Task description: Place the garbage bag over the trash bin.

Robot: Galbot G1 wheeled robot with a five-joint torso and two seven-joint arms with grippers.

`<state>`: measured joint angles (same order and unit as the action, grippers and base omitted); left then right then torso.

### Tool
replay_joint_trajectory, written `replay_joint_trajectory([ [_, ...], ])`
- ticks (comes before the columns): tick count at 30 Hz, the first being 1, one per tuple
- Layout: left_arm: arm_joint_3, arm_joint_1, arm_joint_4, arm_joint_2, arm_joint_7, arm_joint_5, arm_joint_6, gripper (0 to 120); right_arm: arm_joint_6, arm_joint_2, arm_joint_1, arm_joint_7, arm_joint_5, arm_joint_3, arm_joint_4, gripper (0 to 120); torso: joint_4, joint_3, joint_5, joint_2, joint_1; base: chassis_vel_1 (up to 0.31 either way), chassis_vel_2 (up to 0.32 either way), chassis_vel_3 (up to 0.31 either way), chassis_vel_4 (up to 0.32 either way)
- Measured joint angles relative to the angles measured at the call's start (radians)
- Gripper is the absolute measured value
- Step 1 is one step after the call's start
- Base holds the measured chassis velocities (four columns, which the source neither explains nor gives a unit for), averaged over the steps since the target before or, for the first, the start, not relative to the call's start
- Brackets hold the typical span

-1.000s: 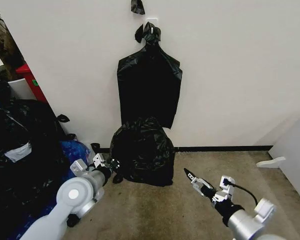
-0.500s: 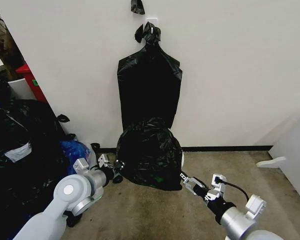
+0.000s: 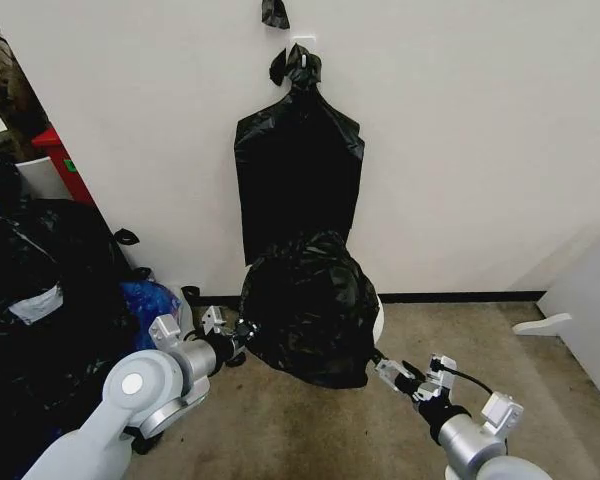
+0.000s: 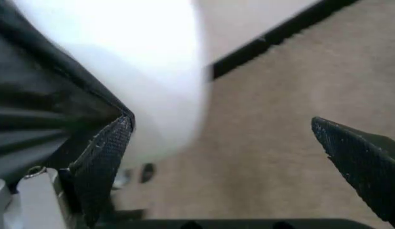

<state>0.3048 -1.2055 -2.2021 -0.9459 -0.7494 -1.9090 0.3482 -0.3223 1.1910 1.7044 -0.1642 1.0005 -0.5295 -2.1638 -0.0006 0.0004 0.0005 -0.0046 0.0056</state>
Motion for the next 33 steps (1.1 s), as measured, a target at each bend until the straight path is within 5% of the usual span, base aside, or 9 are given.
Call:
replay_joint_trajectory([
  [5, 0.005, -0.001, -0.005, 0.001, 0.0, -0.009, 0.0, 0, 0.032, -0.002, 0.015, 0.022, -0.024, -0.012, 0.045, 100, 0.0001, 0.0, 0.0, 0.0, 0.0, 0.0, 0.0, 0.0, 0.0],
  [12, -0.003, 0.001, 0.012, -0.001, 0.038, 0.051, 0.003, 0, 0.062, -0.005, 0.072, 0.028, -0.061, -0.025, -0.056, 100, 0.0, 0.0, -0.0002, 0.0, 0.0, 0.0, 0.0, 0.0, 0.0],
  [17, -0.025, -0.03, 0.082, 0.01, 0.355, 0.332, -0.002, 0, 0.08, -0.024, 0.162, 0.063, -0.042, -0.116, -0.218, 100, -0.0001, 0.0, -0.0003, 0.0, 0.0, 0.0, 0.0, 0.0, 0.0],
  [22, -0.038, -0.031, 0.153, 0.017, 0.546, 0.458, -0.028, 0, 0.049, -0.069, 0.159, 0.078, 0.11, -0.29, -0.28, 100, -0.0001, 0.0, -0.0003, 0.0, 0.0, 0.0, 0.0, 0.0, 0.0],
  [26, -0.056, -0.032, 0.225, 0.034, 0.776, 0.613, -0.07, 0, -0.151, -0.133, 0.076, 0.084, 0.42, -0.491, -0.289, 100, 0.0001, 0.0, -0.0001, 0.0, 0.0, 0.0, 0.0, 0.0, 0.0],
  [31, -0.073, -0.033, 0.27, 0.044, 0.964, 0.762, -0.124, 0, -0.39, -0.174, -0.031, 0.037, 0.624, -0.563, -0.28, 100, 0.0002, 0.0, -0.0001, 0.0, 0.0, 0.0, 0.0, 0.0, 0.0],
  [33, -0.081, -0.031, 0.282, 0.046, 1.023, 0.813, -0.157, 0, -0.413, -0.183, -0.07, -0.03, 0.648, -0.533, -0.285, 100, 0.0002, 0.0, 0.0, 0.0, 0.0, 0.0, 0.0, 0.0, 0.0],
])
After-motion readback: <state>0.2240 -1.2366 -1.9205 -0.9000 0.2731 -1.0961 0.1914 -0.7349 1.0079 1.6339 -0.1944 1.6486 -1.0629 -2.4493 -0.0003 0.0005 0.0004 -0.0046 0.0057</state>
